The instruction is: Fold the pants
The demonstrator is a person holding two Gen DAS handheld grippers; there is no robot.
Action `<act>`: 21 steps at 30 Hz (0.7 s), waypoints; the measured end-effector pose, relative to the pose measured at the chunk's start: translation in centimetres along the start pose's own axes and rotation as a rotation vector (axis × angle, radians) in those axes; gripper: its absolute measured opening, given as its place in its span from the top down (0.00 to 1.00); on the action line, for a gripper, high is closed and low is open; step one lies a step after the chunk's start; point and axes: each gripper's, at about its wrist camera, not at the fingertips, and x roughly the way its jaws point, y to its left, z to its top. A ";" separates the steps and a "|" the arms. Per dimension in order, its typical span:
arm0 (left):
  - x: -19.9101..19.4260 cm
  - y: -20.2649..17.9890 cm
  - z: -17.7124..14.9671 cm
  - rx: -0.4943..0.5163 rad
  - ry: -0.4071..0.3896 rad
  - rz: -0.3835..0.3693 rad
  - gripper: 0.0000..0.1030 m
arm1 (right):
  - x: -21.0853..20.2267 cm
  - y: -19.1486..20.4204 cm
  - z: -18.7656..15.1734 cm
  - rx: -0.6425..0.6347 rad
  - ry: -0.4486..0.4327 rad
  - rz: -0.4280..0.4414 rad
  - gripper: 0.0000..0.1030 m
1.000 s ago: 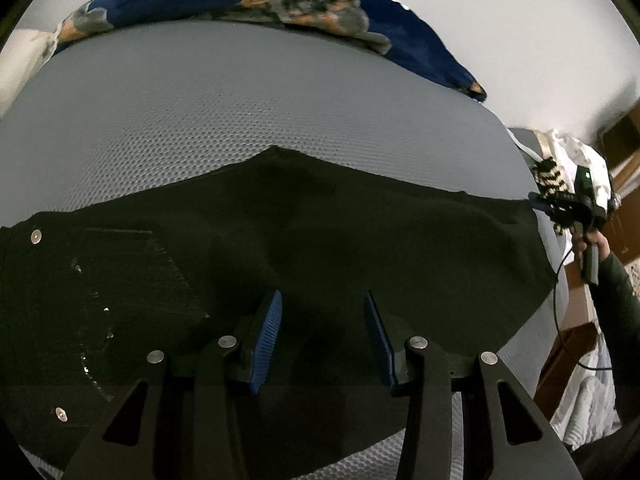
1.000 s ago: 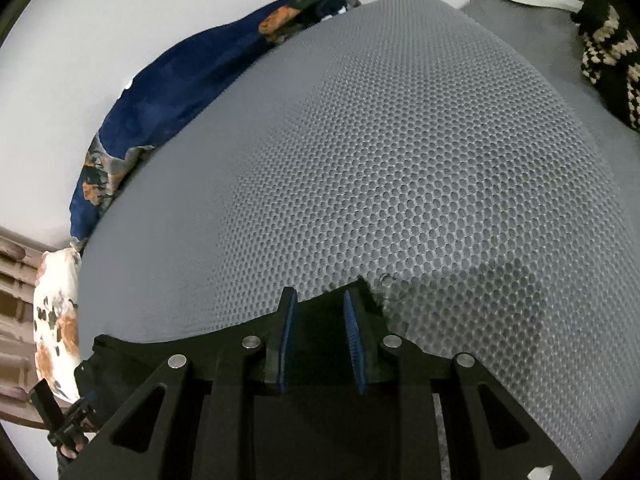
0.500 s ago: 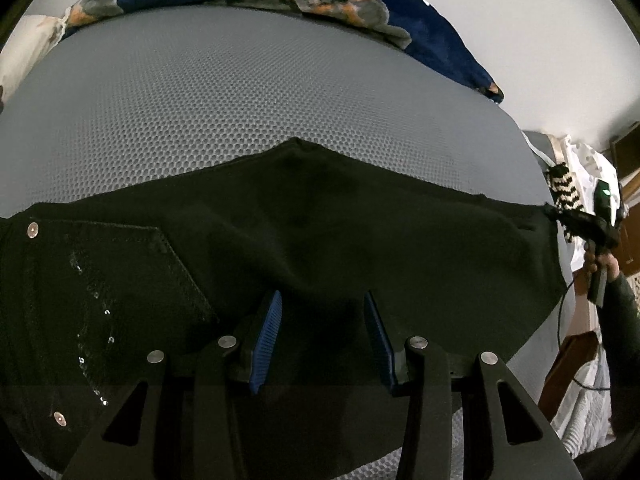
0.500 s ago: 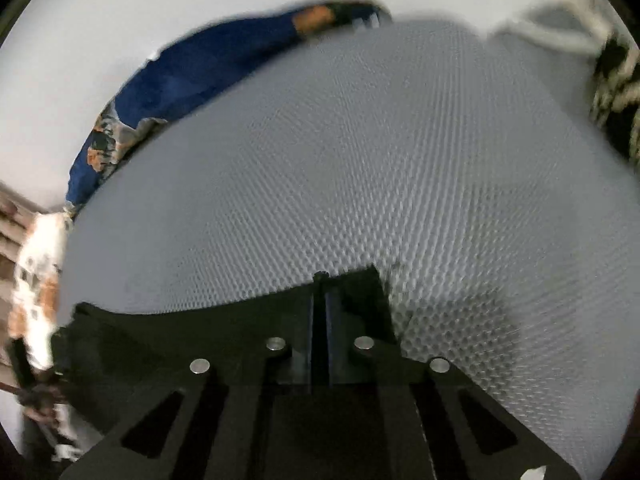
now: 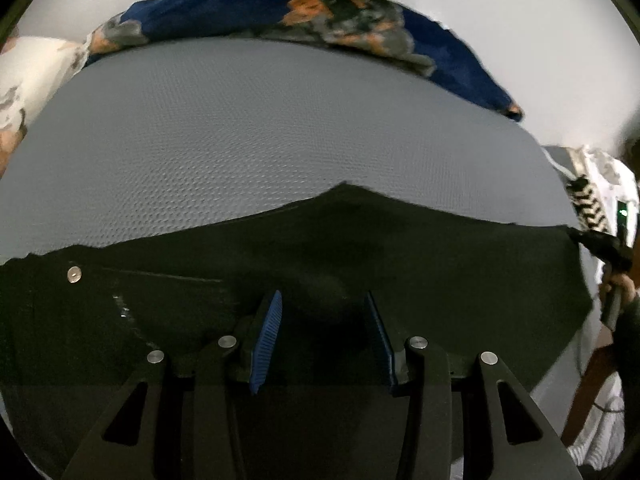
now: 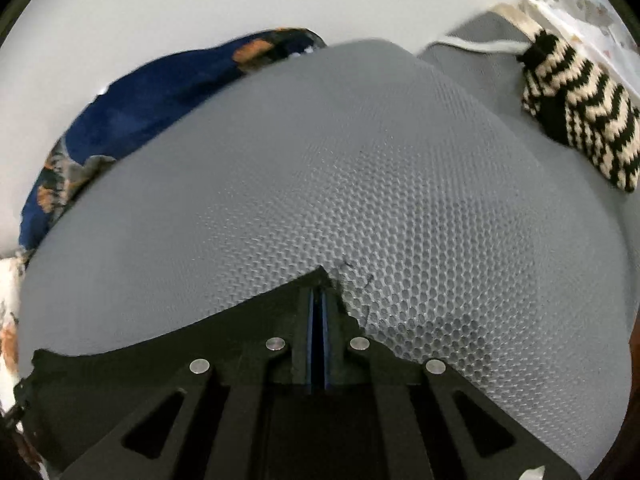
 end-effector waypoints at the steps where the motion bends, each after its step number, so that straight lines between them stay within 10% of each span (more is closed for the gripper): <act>1: 0.5 0.6 -0.1 -0.011 0.012 0.006 0.57 | 0.0 -0.3 -0.1 0.006 -0.001 0.001 0.98; 7: 1.7 1.2 -0.1 -0.002 0.014 0.009 0.57 | -1.7 -0.9 -0.1 0.032 0.002 -0.029 0.73; 21: -1.8 2.5 -2.7 0.042 0.002 -0.007 0.57 | -10.7 -6.3 -10.6 0.253 0.018 -0.033 0.74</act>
